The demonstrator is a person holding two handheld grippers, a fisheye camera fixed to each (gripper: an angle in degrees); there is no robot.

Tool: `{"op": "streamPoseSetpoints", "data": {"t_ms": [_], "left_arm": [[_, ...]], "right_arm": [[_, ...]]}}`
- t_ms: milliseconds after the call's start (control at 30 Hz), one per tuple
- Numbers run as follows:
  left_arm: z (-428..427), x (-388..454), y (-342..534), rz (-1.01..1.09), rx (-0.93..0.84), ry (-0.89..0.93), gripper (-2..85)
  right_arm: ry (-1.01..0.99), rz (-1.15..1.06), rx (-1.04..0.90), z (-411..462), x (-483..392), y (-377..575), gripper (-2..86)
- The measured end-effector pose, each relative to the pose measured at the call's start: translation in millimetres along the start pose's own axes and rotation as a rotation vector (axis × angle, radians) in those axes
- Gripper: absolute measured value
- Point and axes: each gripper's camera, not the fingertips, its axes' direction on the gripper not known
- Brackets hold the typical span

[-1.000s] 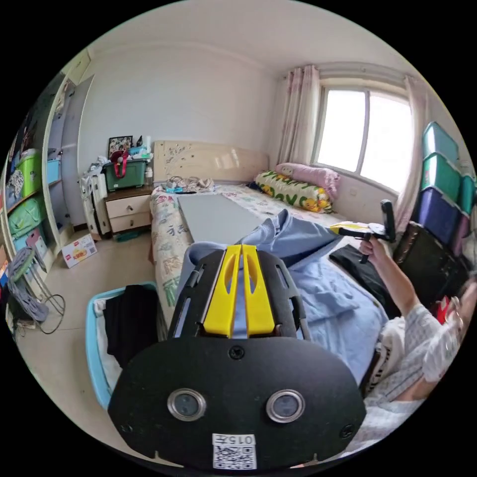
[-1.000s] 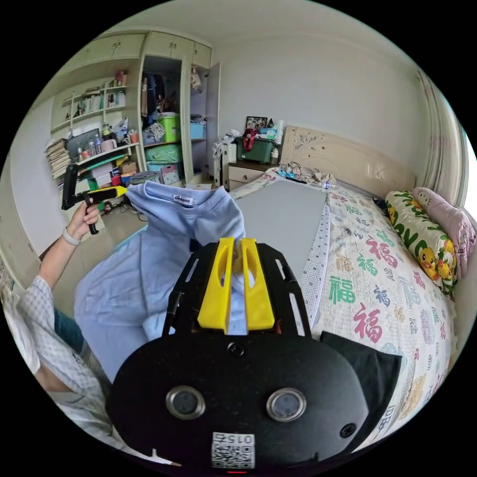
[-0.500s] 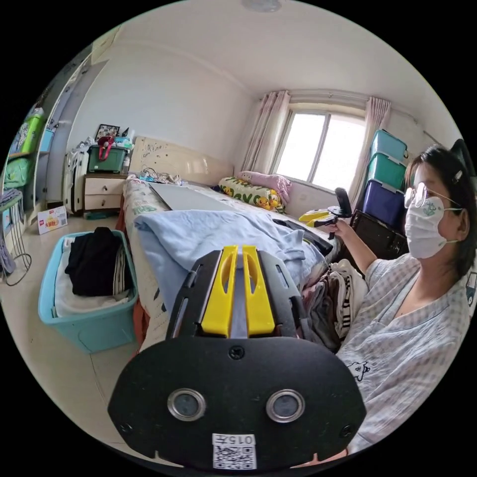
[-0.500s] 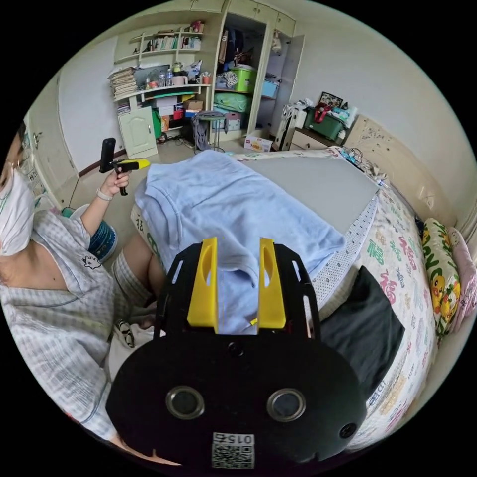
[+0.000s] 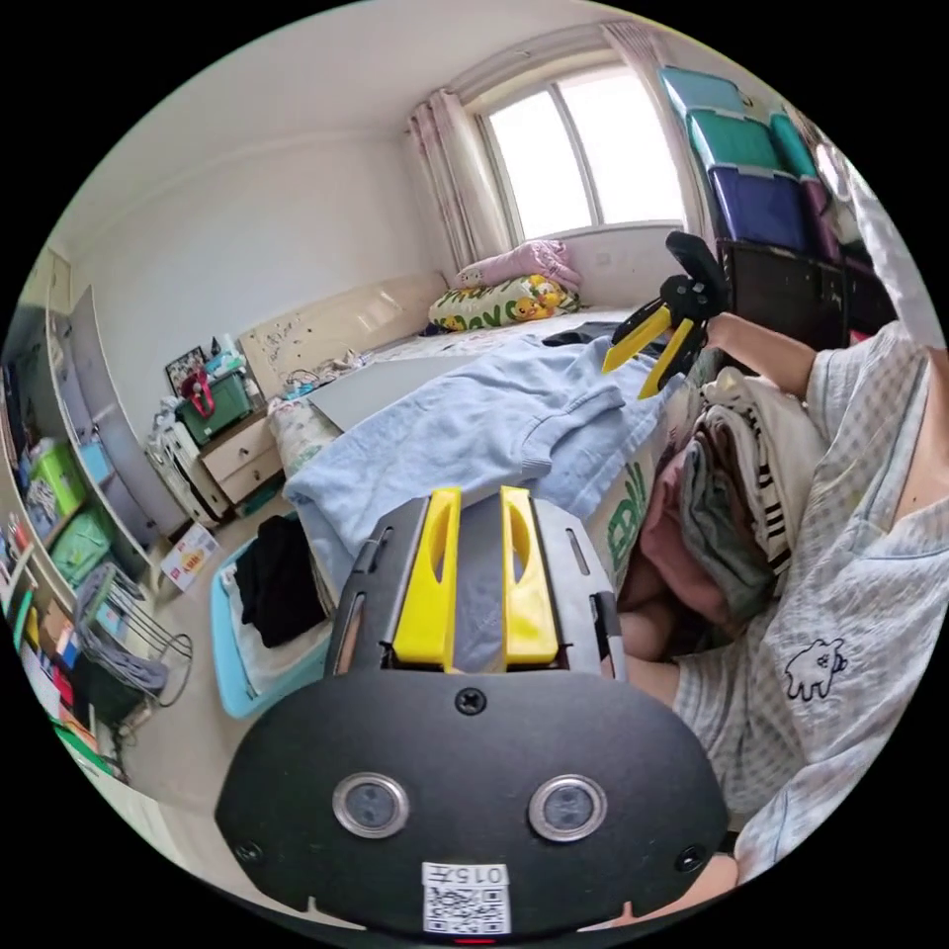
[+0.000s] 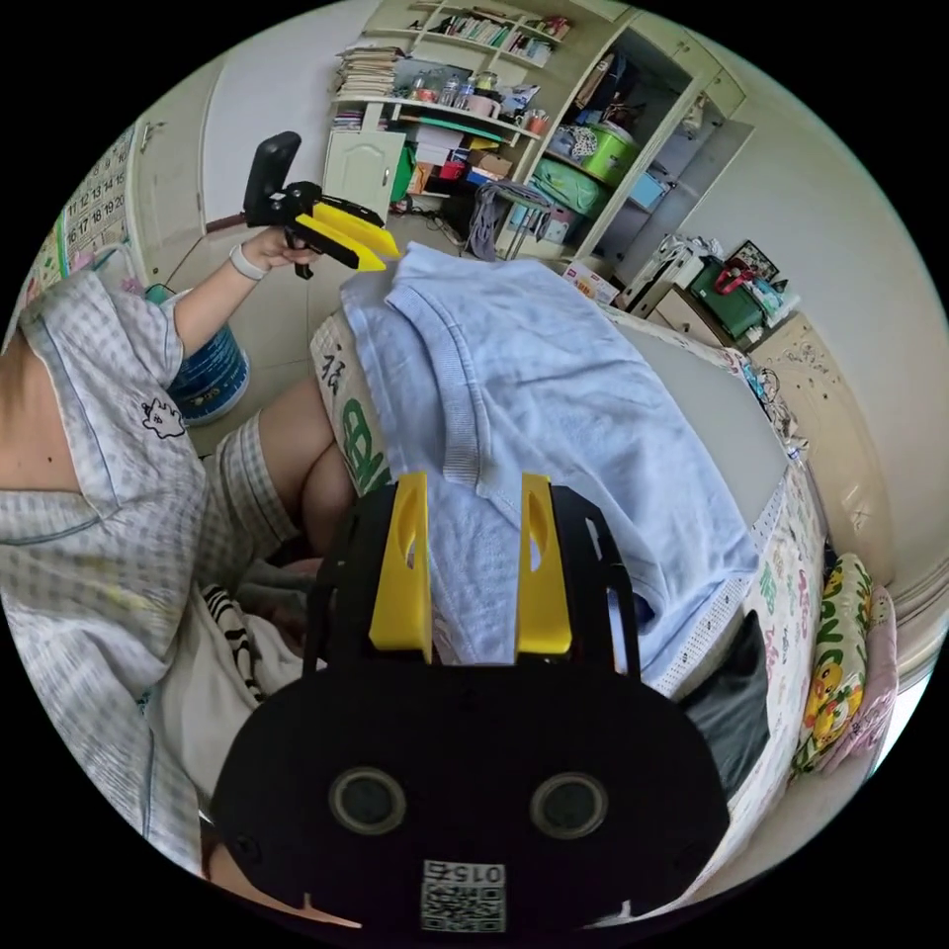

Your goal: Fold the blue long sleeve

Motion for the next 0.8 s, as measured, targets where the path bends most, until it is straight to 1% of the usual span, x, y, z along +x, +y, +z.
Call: {"op": "streamPoseSetpoints", "data": {"t_ms": [67,133,233,367,467,533,633,733,800], "left_arm": [[6,10,-15,0.033,-0.040,-0.042,7.2],[13,14,-26,0.052,-0.065,-0.061,7.2],[25,18,-39,0.070,-0.119,-0.055,4.4],[-13,20,-38,0.029,-0.022,-0.058,1.8],[-42,31,-29,0.030,0.029,-0.028,1.1],[-42,41,-22,0.047,0.015,-0.004,1.0],[-20,46,-7,0.065,-0.049,0.025,0.9],[3,36,10,0.045,-0.101,0.070,1.2],[-3,16,20,-0.011,-0.063,0.132,1.8]], "right_arm": [[-0.004,0.050,-0.022,14,5,1,8.8],[-0.013,0.081,-0.018,19,9,3,8.1],[0.003,0.105,-0.018,15,13,9,5.7],[-0.058,0.143,0.022,-8,17,26,4.9],[-0.041,0.141,0.040,-27,11,38,4.8],[-0.043,0.118,0.008,-24,6,44,4.8],[-0.071,0.106,-0.074,7,10,51,4.9],[-0.120,0.127,-0.104,33,29,52,5.2],[-0.219,0.161,-0.063,24,52,54,6.5]]}}
